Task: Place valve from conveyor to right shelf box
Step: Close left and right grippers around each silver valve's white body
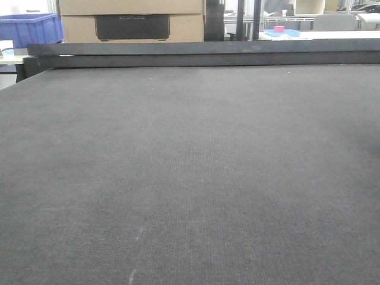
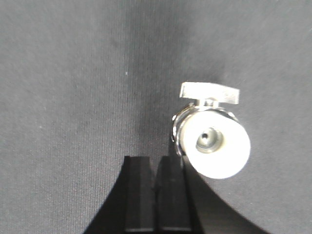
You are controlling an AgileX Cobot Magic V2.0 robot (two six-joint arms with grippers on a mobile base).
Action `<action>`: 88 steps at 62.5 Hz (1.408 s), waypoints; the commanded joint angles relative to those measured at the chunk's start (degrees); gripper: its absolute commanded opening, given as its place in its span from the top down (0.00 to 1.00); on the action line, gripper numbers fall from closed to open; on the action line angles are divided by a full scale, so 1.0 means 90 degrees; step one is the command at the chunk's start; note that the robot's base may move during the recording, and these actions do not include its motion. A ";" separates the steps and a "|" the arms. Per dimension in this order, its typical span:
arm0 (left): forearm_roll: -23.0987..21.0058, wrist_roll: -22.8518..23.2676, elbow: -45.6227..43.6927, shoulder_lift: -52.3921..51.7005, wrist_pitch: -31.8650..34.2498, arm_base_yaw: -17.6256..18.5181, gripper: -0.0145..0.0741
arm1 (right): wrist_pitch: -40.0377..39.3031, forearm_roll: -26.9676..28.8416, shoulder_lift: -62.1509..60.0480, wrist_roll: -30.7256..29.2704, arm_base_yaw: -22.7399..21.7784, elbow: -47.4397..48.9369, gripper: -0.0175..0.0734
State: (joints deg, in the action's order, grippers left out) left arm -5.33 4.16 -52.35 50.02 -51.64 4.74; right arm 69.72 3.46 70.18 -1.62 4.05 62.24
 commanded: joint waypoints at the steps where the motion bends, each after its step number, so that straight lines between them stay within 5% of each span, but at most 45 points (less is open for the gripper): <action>1: -0.0065 0.0043 -0.0070 0.0013 0.0046 -0.0013 0.96 | 0.0027 -0.0088 0.0108 -0.0048 -0.0041 0.0067 0.93; 9: -0.0065 0.0043 -0.0070 0.0013 0.0046 -0.0013 0.96 | 0.0027 -0.0088 0.0134 -0.0048 -0.0041 0.0067 0.67; 15: -0.0065 0.0043 -0.0070 0.0013 0.0077 -0.0013 0.96 | -0.0028 -0.0088 0.0134 -0.0048 -0.0041 0.0067 0.37; 22: -0.0065 0.0043 -0.0070 0.0013 0.0157 -0.0013 0.96 | -0.0068 -0.0384 0.0134 -0.0048 -0.0041 0.0067 0.21; 28: -0.0065 0.0043 -0.0070 0.0013 0.0174 -0.0013 0.96 | -0.0068 -0.0759 0.0134 -0.0048 -0.0221 0.0067 0.21; 41: -0.0065 0.0043 -0.0070 0.0013 0.0174 -0.0013 0.96 | 0.0027 -0.0480 0.0296 -0.0226 -0.0683 0.0067 0.21; 48: -0.0065 0.0043 -0.0070 0.0013 0.0174 -0.0013 0.96 | -0.0029 -0.0146 0.0440 -0.0450 -0.0683 0.0067 0.21; 88: -0.0065 0.0043 -0.0070 0.0013 0.0142 -0.0013 0.96 | -0.0389 -0.0325 0.1446 -0.0450 -0.0697 0.0043 0.21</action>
State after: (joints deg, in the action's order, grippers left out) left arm -5.42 4.16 -52.35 50.02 -50.75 4.74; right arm 66.93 1.38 82.39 -5.10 -1.87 62.37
